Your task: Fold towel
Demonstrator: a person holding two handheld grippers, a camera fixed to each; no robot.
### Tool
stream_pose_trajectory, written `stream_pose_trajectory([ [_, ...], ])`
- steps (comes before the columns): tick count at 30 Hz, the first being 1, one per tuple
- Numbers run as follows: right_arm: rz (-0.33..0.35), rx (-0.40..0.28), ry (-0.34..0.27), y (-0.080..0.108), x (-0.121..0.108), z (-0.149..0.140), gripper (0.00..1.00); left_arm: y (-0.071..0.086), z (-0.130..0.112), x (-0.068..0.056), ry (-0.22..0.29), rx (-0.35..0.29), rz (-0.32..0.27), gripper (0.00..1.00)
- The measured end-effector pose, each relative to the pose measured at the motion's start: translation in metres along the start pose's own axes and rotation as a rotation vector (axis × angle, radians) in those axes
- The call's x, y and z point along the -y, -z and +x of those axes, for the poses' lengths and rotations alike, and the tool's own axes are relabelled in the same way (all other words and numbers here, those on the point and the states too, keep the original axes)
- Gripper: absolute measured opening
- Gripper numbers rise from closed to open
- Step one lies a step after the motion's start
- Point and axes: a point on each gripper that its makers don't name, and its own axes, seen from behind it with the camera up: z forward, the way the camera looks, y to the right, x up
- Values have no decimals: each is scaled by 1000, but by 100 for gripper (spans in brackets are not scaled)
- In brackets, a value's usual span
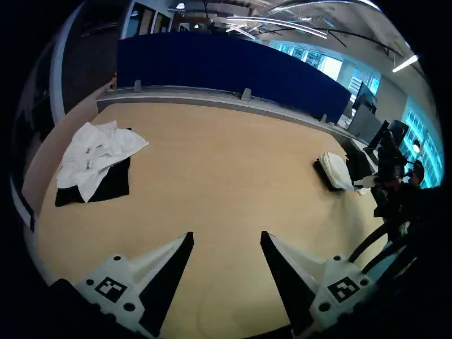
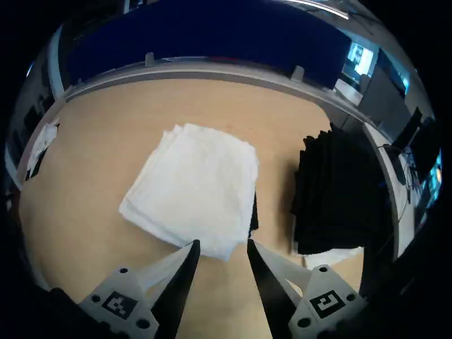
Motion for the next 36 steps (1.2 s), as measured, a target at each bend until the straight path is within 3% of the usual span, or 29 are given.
stream_pose_trajectory([
  [12, 48, -25, 38, -32, -13, 62, 65, 4, -8, 5, 24, 8, 43, 87],
  [24, 90, 11, -21, -61, -29, 74, 65, 4, -13, 2, 41, 25, 71, 88],
  [26, 99, 13, -24, -63, -28, 74, 62, 3, -13, 2, 42, 26, 73, 88],
  [36, 113, 6, -25, -63, -28, 74, 23, 0, -13, -2, 31, 30, 74, 87],
])
